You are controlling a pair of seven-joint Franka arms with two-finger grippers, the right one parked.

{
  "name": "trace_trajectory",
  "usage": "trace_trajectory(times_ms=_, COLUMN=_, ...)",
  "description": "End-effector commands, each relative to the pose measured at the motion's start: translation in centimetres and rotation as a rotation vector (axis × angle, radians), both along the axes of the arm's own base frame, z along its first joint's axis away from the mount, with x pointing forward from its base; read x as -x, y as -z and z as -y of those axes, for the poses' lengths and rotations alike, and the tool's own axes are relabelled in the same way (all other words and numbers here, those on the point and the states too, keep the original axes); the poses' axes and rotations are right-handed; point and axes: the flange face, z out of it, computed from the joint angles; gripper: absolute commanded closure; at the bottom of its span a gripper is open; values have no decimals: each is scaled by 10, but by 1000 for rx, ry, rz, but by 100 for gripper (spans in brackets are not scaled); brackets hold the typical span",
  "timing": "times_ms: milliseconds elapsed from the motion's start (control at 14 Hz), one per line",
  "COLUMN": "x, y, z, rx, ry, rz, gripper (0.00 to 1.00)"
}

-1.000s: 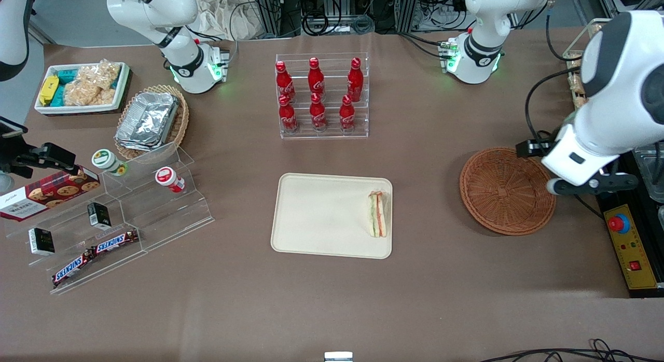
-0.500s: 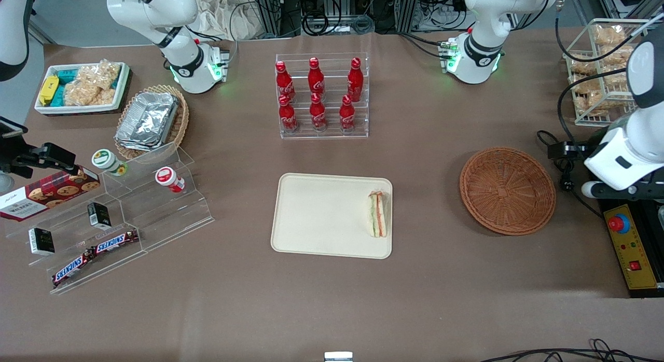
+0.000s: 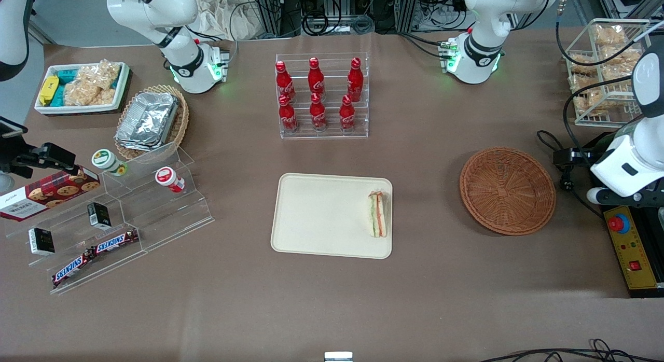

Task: Place sandwich from basket to tray

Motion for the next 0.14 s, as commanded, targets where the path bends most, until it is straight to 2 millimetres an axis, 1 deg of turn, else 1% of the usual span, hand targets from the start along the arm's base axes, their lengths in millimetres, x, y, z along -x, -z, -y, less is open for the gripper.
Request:
trace_trajectory(times_ms=0, x=0, y=-2, z=-10, rx=24, ry=-7, rz=7, gripper=1)
trace_trajectory(times_ms=71, x=0, y=-2, z=-7, rx=24, ry=-4, rz=7, gripper=1)
